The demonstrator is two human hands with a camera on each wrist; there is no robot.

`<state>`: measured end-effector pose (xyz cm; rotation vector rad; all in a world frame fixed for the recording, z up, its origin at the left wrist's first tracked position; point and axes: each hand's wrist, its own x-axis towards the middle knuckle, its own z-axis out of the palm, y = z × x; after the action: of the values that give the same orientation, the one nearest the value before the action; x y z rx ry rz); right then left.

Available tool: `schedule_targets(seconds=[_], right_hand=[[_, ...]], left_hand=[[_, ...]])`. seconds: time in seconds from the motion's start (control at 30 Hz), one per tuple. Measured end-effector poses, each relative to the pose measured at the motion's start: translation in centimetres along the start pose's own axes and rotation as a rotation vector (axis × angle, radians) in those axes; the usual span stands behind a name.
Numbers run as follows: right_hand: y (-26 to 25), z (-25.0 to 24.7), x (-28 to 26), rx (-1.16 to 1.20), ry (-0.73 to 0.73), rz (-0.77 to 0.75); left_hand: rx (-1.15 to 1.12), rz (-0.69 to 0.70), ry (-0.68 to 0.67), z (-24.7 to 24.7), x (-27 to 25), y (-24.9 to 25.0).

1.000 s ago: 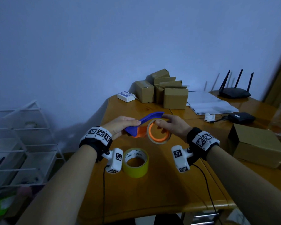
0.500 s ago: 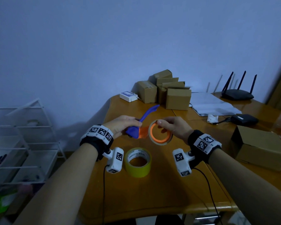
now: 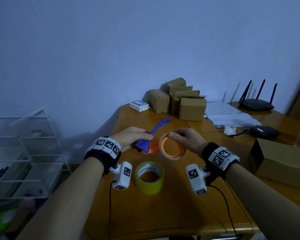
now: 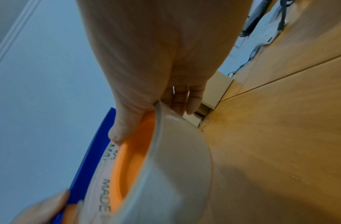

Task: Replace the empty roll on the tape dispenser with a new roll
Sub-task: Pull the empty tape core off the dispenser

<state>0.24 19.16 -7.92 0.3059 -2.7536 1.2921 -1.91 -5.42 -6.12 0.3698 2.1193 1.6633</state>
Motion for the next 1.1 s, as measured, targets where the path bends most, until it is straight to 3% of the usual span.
schedule_targets(seconds=[0.2, 0.43, 0.67, 0.97, 1.1], right_hand=[[0.2, 0.0, -0.1, -0.109, 0.065, -0.012], [-0.6, 0.3, -0.5, -0.269, 0.178, -0.186], [-1.3, -0.3, -0.5, -0.251, 0.244, -0.217], [-0.4, -1.5, 0.2, -0.21, 0.376, -0.158], [1.1, -2.4, 0.3, -0.171, 0.422, -0.018]], left_hand=[[0.044, -0.029, 0.004, -0.1, 0.0, -0.5], [0.024, -0.039, 0.016, -0.1, 0.0, -0.4], [0.005, -0.036, 0.032, -0.6, 0.0, -0.5], [0.041, -0.056, 0.041, -1.0, -0.1, -0.9], [0.046, -0.061, 0.039, -1.1, -0.2, -1.1]])
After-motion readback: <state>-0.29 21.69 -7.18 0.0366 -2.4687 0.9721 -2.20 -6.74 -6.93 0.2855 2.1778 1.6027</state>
